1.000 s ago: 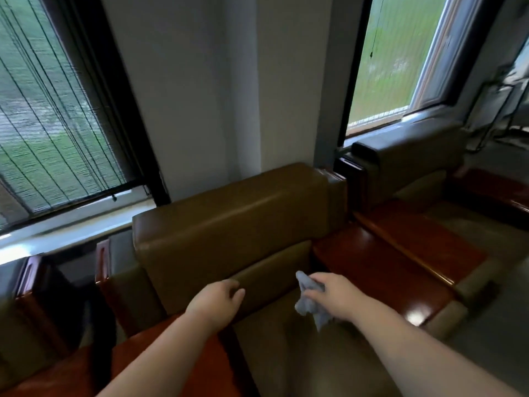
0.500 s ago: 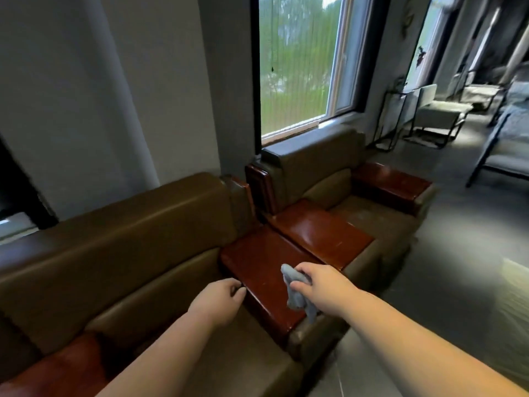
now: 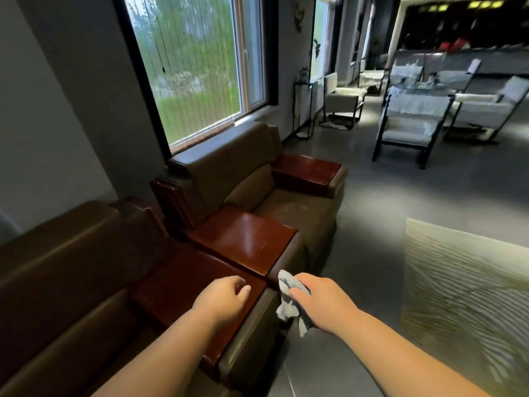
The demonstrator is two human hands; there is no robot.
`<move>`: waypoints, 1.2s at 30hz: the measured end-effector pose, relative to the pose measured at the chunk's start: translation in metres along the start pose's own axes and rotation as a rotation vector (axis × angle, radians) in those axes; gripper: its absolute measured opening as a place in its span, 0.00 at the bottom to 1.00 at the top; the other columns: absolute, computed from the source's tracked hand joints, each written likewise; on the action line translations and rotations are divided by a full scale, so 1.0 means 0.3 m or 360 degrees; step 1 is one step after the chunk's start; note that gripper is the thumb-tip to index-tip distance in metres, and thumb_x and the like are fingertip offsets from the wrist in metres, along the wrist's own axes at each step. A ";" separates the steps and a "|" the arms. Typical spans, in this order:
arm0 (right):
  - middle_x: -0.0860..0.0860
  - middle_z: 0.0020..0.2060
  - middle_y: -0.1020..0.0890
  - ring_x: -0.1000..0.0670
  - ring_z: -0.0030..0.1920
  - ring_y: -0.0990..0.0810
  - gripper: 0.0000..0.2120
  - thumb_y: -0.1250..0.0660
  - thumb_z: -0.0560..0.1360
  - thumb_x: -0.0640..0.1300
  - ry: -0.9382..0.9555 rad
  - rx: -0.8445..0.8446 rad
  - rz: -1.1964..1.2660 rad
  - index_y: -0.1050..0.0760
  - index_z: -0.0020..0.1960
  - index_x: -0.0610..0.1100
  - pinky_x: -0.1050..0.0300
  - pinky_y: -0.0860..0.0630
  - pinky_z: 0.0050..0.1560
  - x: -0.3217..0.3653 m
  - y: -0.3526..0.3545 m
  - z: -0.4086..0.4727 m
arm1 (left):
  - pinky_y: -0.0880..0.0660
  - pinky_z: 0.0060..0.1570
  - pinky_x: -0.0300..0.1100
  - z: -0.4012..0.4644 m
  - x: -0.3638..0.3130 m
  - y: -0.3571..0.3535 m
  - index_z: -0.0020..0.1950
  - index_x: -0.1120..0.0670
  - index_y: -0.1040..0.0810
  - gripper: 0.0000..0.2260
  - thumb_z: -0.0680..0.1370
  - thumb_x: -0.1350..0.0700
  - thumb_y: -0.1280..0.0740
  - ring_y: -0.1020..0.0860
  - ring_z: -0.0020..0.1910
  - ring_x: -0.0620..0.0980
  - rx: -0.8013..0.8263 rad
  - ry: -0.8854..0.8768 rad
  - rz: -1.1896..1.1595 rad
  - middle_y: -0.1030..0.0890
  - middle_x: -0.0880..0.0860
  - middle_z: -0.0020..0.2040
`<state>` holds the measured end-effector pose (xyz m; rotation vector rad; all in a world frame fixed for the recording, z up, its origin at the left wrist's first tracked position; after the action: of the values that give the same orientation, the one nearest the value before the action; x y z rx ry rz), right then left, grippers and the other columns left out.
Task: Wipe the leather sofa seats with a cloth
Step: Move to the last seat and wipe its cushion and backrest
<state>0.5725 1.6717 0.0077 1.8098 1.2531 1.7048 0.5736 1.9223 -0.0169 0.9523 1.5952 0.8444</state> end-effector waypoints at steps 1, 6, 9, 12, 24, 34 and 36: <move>0.57 0.49 0.16 0.55 0.47 0.19 0.12 0.43 0.84 0.59 -0.0030 -0.0014 0.0004 0.23 0.59 0.59 0.54 0.20 0.52 -0.033 0.023 0.017 | 0.24 0.62 0.41 0.047 -0.023 -0.024 0.68 0.47 0.19 0.18 0.84 0.41 0.38 0.19 0.63 0.46 0.0025 -0.0026 0.0002 0.16 0.46 0.63; 0.57 0.42 0.17 0.56 0.43 0.20 0.12 0.42 0.82 0.61 -0.0137 -0.0056 0.0007 0.23 0.49 0.58 0.54 0.21 0.47 -0.190 0.126 0.171 | 0.22 0.62 0.44 0.329 -0.129 -0.124 0.66 0.47 0.18 0.17 0.83 0.41 0.38 0.19 0.61 0.46 0.0159 -0.0101 -0.0001 0.15 0.46 0.62; 0.58 0.42 0.17 0.57 0.43 0.20 0.11 0.41 0.83 0.60 -0.0200 -0.0063 0.0012 0.23 0.49 0.58 0.57 0.23 0.47 -0.255 0.190 0.308 | 0.23 0.64 0.43 0.542 -0.203 -0.132 0.69 0.47 0.20 0.19 0.84 0.41 0.39 0.20 0.63 0.47 0.0173 -0.0161 -0.0004 0.17 0.46 0.64; 0.57 0.42 0.17 0.56 0.42 0.20 0.11 0.41 0.83 0.59 -0.0259 -0.0071 0.0005 0.23 0.48 0.57 0.57 0.24 0.46 -0.307 0.280 0.457 | 0.24 0.64 0.43 0.750 -0.266 -0.128 0.71 0.47 0.22 0.20 0.84 0.40 0.39 0.21 0.65 0.48 0.0247 -0.0161 0.0018 0.18 0.47 0.66; 0.58 0.42 0.16 0.58 0.41 0.18 0.07 0.39 0.83 0.58 -0.0341 -0.0081 0.0121 0.23 0.50 0.62 0.58 0.21 0.43 -0.587 0.524 0.945 | 0.22 0.61 0.45 1.333 -0.492 -0.162 0.71 0.47 0.22 0.20 0.83 0.40 0.38 0.20 0.63 0.49 0.0474 -0.0136 0.0071 0.18 0.48 0.65; 0.57 0.44 0.19 0.56 0.44 0.20 0.04 0.36 0.81 0.61 -0.0174 0.0082 -0.0040 0.25 0.50 0.62 0.55 0.22 0.41 -0.972 0.818 1.418 | 0.21 0.53 0.42 1.727 -0.773 -0.309 0.67 0.44 0.20 0.16 0.83 0.40 0.38 0.20 0.54 0.44 0.0387 0.0078 0.0045 0.17 0.45 0.58; 0.56 0.43 0.19 0.56 0.43 0.20 0.05 0.35 0.81 0.61 -0.0162 0.0148 -0.0080 0.26 0.50 0.61 0.58 0.26 0.35 -1.053 0.893 1.497 | 0.20 0.53 0.43 1.775 -0.845 -0.333 0.65 0.44 0.19 0.16 0.83 0.39 0.38 0.20 0.53 0.44 0.0392 0.0138 0.0076 0.18 0.44 0.57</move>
<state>1.1213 1.4167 -0.0768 1.8760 1.3434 1.5307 1.1127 1.6797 -0.1086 1.1441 1.7864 0.7411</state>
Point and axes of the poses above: each hand's wrist, its own z-axis towards the middle knuckle, its own y-axis out of the back of the hand, x = y × z, the point moved 3 cm from there along z, towards the middle knuckle
